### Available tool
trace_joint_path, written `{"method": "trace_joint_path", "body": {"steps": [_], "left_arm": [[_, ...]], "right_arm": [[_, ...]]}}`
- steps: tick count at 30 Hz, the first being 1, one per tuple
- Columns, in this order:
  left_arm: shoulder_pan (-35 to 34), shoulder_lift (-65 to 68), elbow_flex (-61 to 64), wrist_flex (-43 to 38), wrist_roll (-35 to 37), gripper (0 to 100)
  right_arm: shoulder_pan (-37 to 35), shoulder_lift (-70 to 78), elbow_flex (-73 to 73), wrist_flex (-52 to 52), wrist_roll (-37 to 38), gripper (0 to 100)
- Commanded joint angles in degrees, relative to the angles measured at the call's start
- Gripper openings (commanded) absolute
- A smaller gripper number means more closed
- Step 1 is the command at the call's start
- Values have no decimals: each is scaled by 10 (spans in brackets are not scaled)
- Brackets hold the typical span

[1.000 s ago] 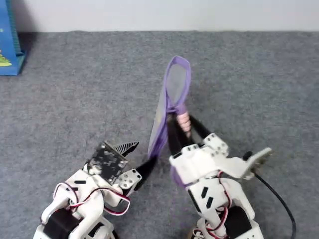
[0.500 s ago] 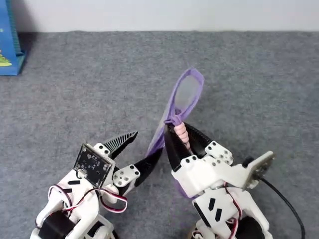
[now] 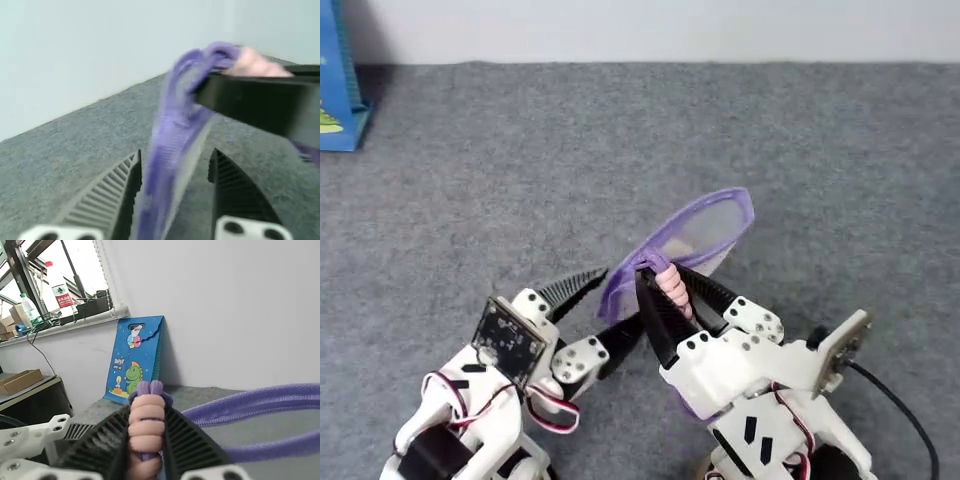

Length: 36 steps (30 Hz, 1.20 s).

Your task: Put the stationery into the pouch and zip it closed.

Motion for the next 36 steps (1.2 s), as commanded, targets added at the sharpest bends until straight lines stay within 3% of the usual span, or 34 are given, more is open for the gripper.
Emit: {"method": "trace_joint_path", "body": {"steps": [1, 16, 20, 26, 36], "left_arm": [[28, 1, -5, -20, 7, 206], [27, -3, 35, -64, 6, 206], [31, -3, 37, -75, 6, 198], [50, -3, 58, -95, 4, 103], [74, -3, 73, -93, 3, 76]], "right_arm": [[-6, -6, -40, 1, 4, 7], [-6, -6, -108, 141, -20, 7], [-6, -6, -110, 144, -23, 7], [-6, -6, -108, 143, -50, 7], [-2, -6, -109, 144, -71, 7]]}}
